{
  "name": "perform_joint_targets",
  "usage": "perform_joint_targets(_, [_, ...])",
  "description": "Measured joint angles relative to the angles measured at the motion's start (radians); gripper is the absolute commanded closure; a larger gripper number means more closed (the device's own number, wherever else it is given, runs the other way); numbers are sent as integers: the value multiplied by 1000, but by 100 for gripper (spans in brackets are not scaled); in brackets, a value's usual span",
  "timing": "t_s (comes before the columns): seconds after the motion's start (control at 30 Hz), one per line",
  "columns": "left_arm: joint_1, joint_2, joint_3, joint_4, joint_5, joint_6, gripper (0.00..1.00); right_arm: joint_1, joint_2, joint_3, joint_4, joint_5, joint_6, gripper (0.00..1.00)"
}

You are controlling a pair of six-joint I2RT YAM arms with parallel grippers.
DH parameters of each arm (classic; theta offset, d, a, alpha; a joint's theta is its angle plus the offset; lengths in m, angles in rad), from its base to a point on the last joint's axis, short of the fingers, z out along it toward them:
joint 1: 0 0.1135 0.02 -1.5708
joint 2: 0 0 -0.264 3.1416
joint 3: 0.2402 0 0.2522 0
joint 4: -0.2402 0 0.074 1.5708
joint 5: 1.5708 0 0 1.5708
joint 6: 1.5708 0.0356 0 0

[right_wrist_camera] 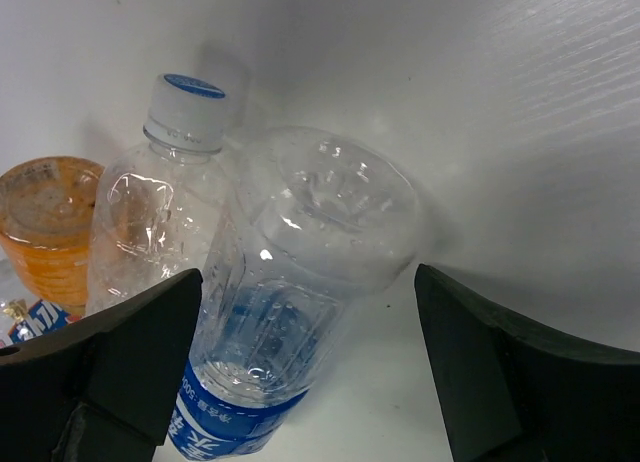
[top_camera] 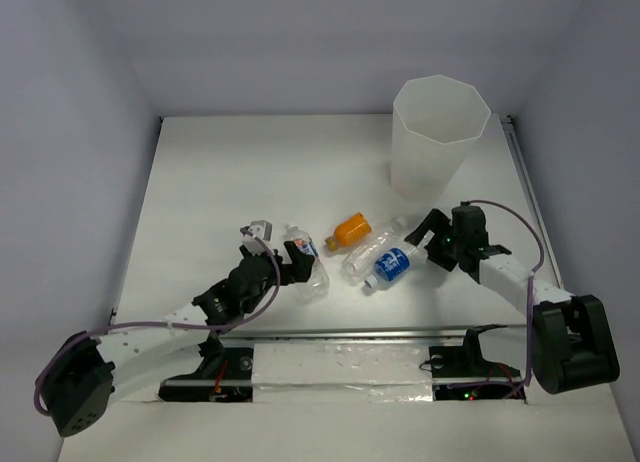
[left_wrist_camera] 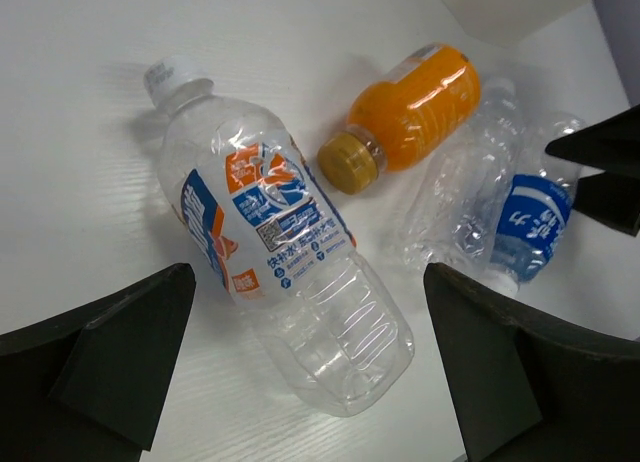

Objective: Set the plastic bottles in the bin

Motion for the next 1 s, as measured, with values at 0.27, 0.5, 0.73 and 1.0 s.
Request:
perform_joint_targets(0.27, [0,143,0,14,29,11,1,0,28,12,19,13,9,24])
perform_joint_targets(0.5, [0,190,6,31,27,10,1,0,27,13,18,35,13,46])
perform_joint_targets(0.73, [0,235,10,63,26,-4,1,0,-124,34,-102,59,-20,50])
perform_joint_targets(1.0, [0,212,10,71,20,-23,1,0,-357,90,-303,34,-76,56])
